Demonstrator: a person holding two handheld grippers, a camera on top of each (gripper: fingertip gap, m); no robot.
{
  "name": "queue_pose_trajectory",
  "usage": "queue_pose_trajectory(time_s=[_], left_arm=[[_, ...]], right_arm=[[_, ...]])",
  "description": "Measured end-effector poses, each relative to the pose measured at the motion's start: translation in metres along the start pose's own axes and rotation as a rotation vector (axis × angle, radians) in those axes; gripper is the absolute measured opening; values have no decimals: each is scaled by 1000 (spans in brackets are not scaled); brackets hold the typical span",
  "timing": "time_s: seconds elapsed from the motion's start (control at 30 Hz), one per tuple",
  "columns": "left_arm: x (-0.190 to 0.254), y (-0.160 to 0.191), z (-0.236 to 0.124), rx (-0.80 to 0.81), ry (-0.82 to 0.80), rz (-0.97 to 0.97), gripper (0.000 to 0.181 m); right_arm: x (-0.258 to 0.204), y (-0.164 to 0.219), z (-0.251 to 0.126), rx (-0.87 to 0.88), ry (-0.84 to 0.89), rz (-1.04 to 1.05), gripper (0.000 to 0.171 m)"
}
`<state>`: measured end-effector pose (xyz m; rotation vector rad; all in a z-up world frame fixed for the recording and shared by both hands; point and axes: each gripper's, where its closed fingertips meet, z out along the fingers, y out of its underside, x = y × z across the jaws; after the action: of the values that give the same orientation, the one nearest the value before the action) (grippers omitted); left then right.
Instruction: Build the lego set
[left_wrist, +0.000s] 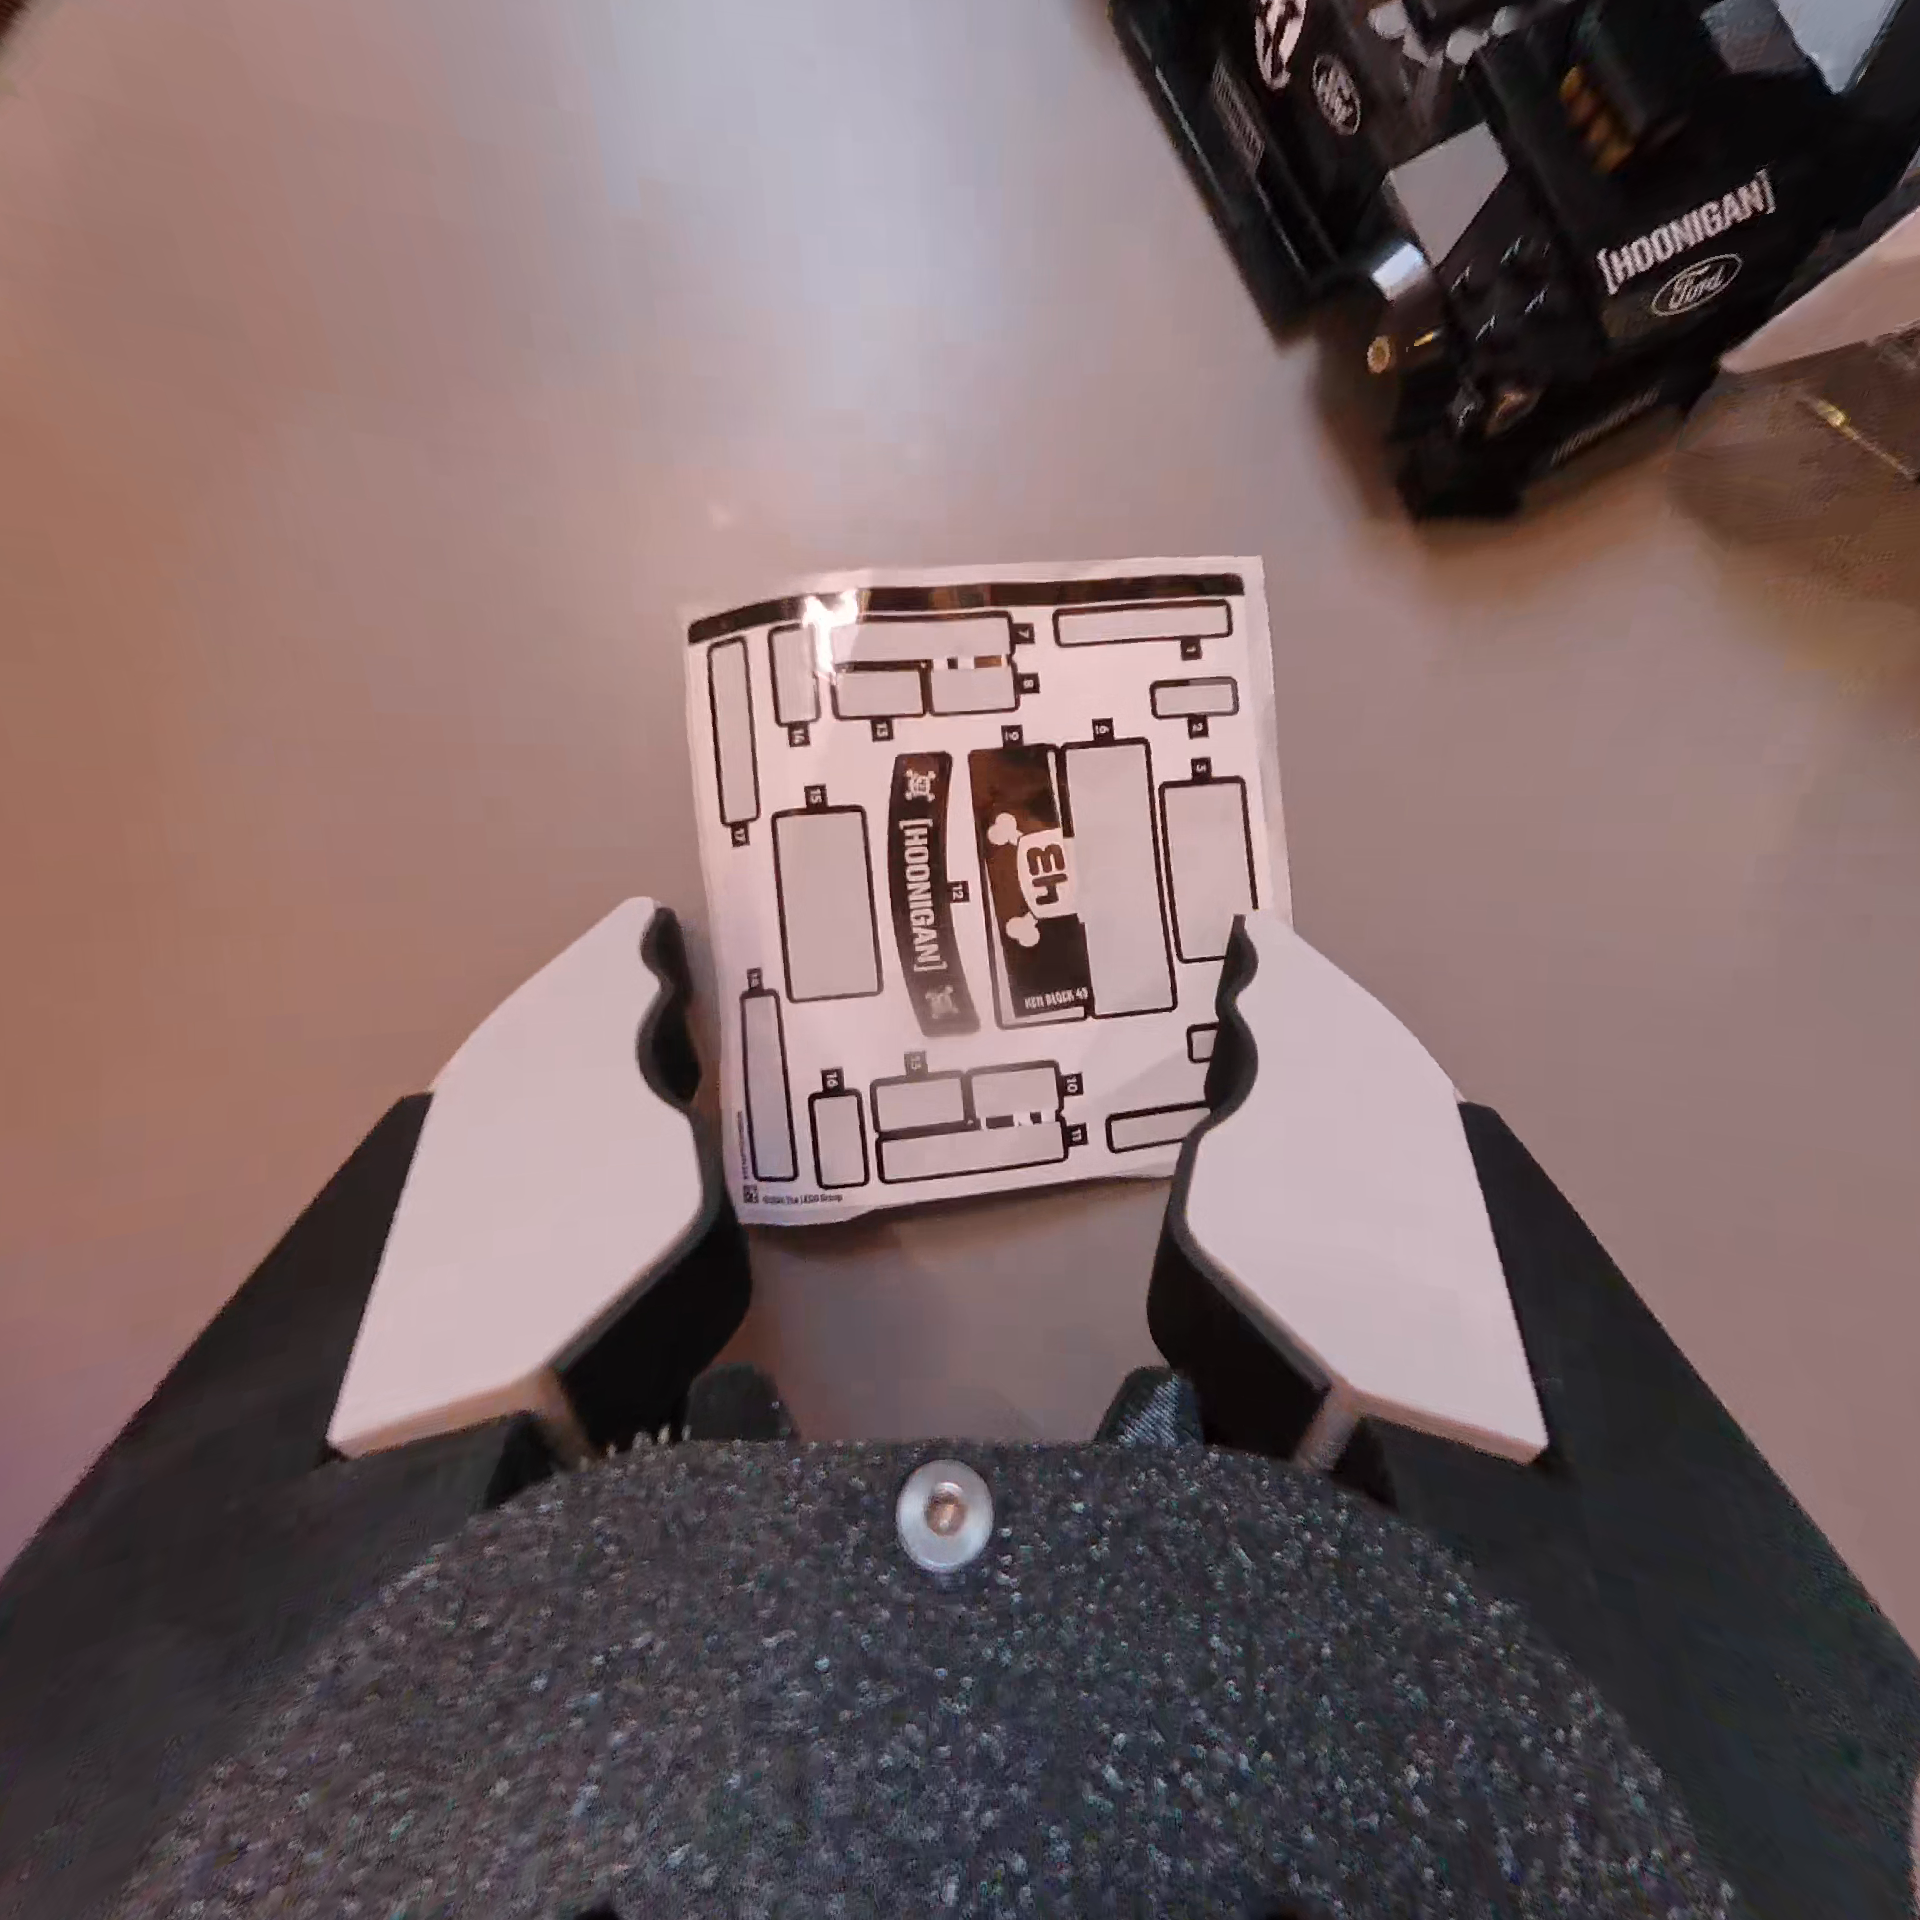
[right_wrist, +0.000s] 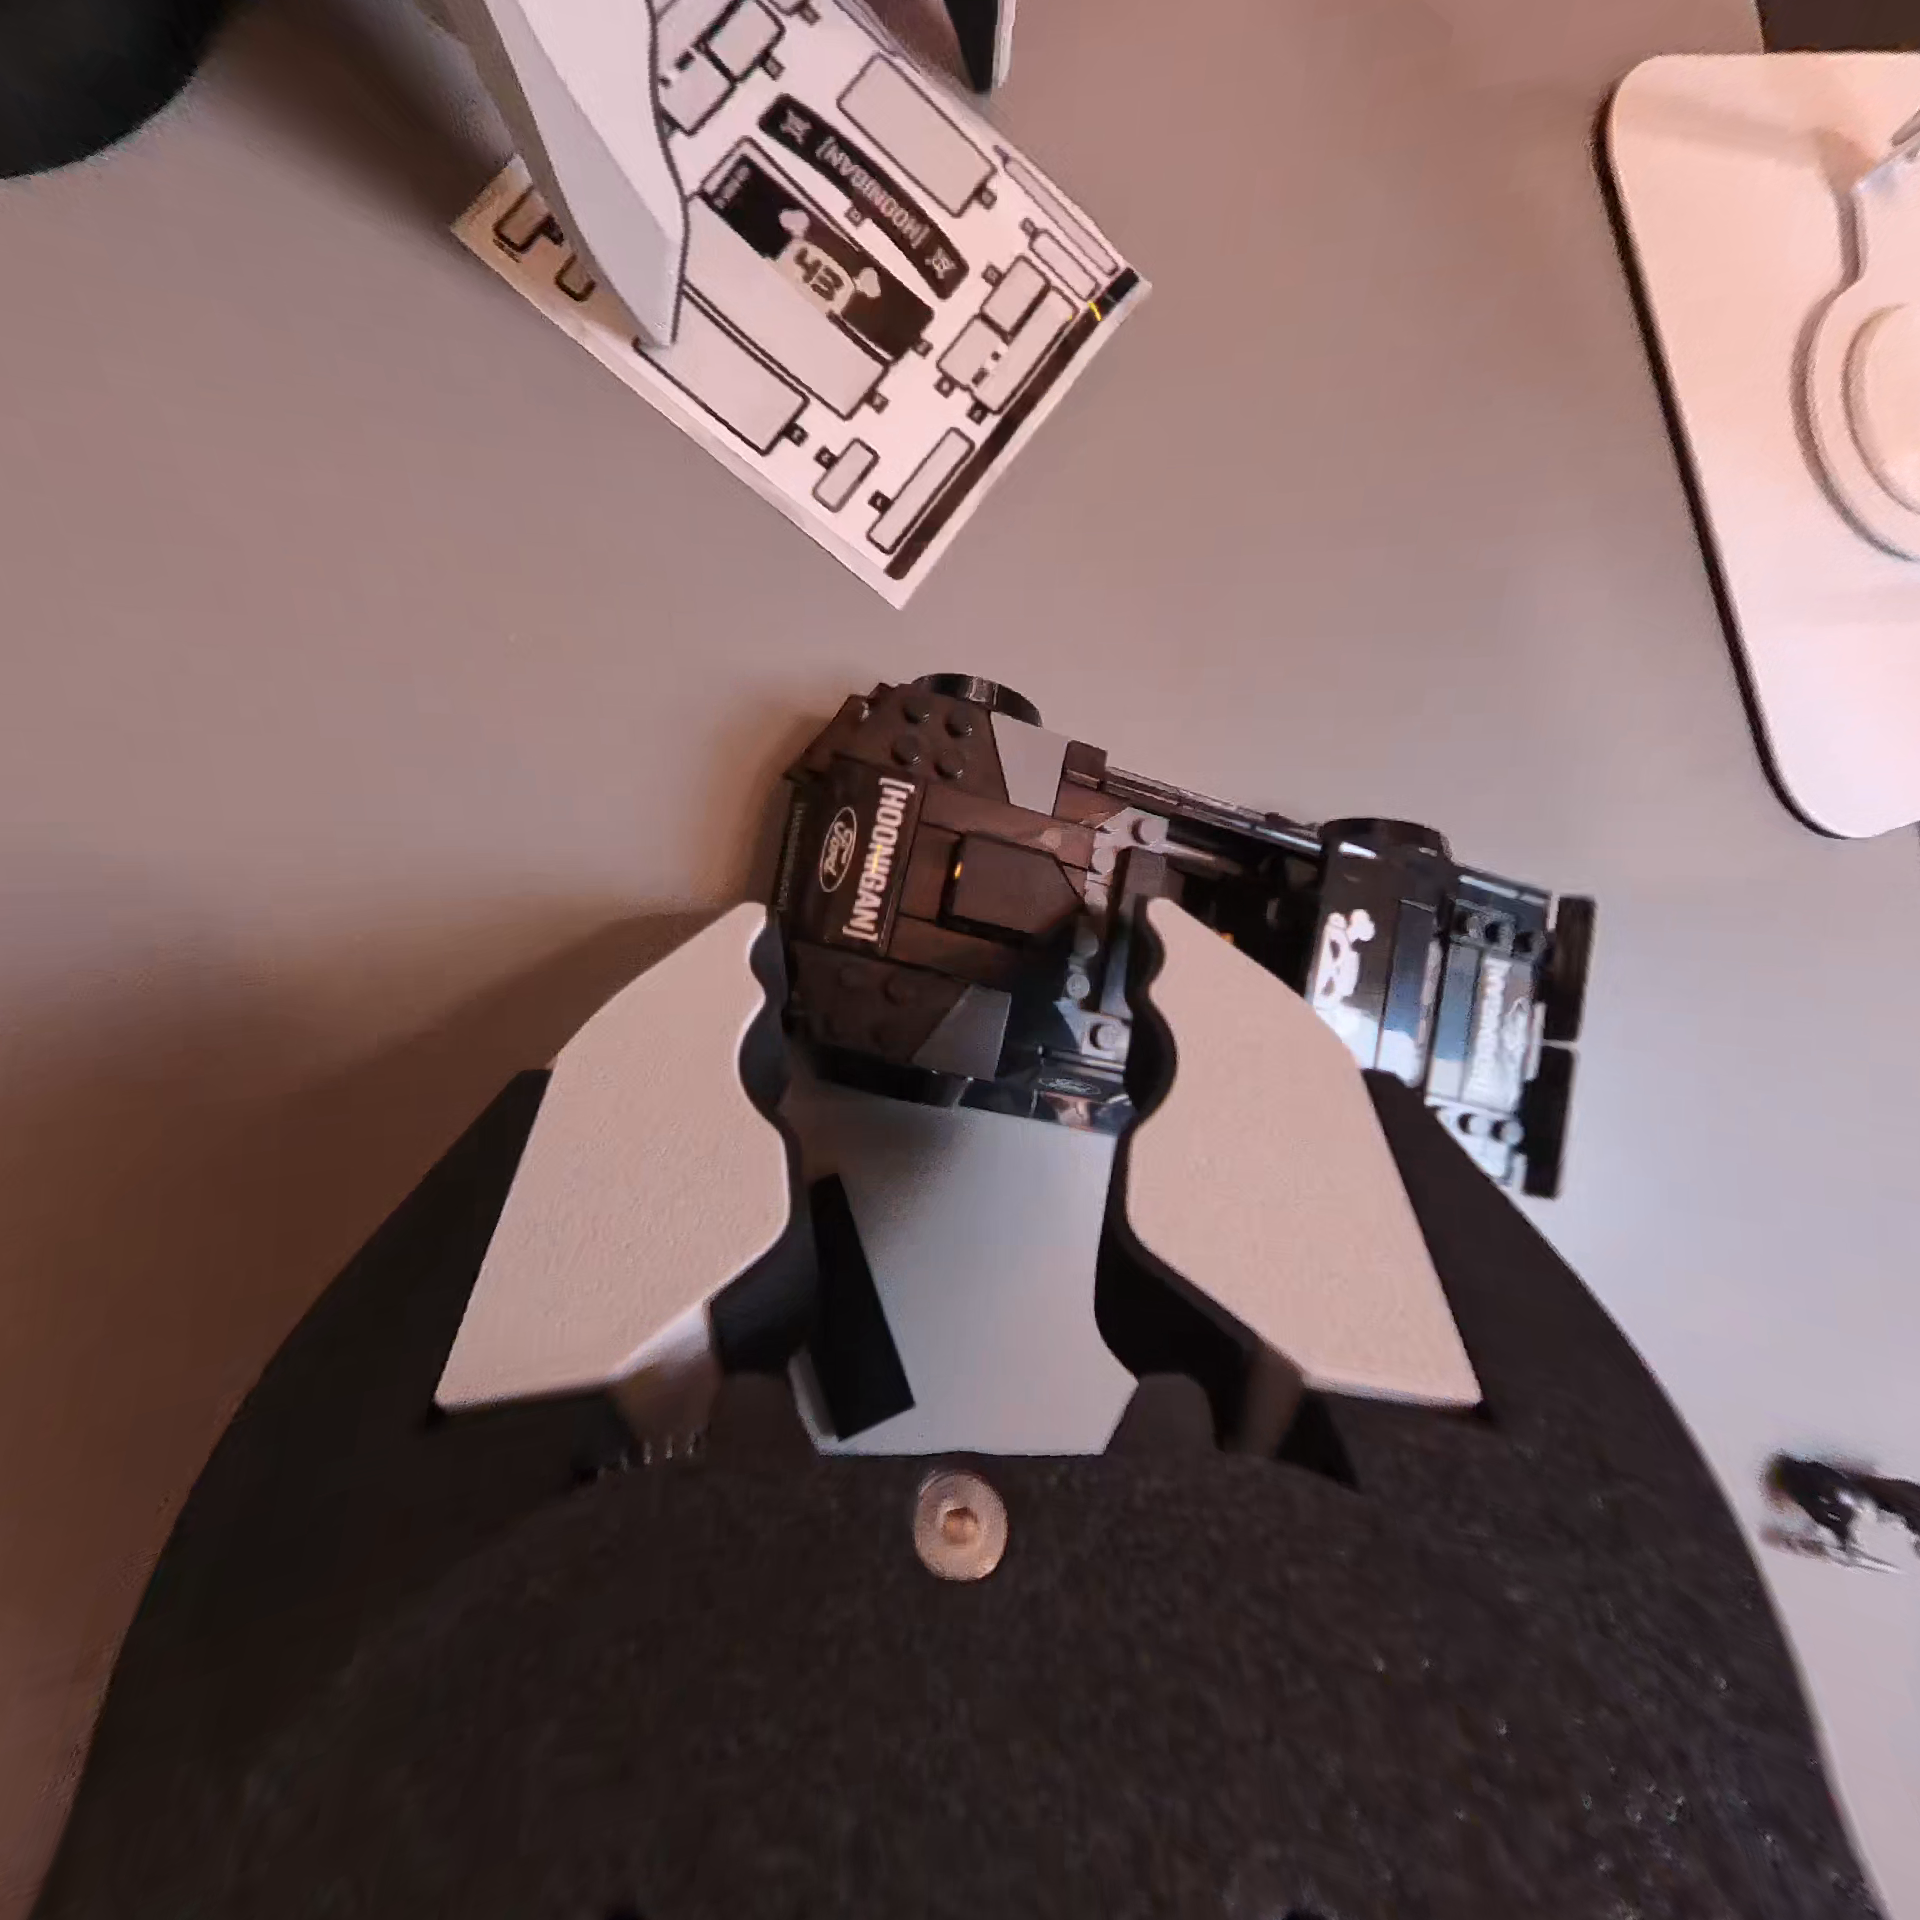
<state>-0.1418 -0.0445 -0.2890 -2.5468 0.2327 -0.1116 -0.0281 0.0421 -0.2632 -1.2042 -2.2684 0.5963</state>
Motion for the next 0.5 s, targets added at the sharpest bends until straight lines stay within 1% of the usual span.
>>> queue_pose_trajectory(time_s=[0.03,0.1,0.33,0.43,0.5], left_arm=[[0,0,0,1,0,1,97],[0,0,0,-2,-2,4,96],[5,-5,3,17,8,33,87],[10,-9,5,33,22,51,79],[15,-12,6,41,34,72,72]], right_arm=[[1,1,0,6,-15,25,60],[8,5,-1,14,-12,59,61],[48,23,-6,17,94,146,55],[46,3,-17,111,89,158,55],[35,-15,-21,178,37,174,54]])
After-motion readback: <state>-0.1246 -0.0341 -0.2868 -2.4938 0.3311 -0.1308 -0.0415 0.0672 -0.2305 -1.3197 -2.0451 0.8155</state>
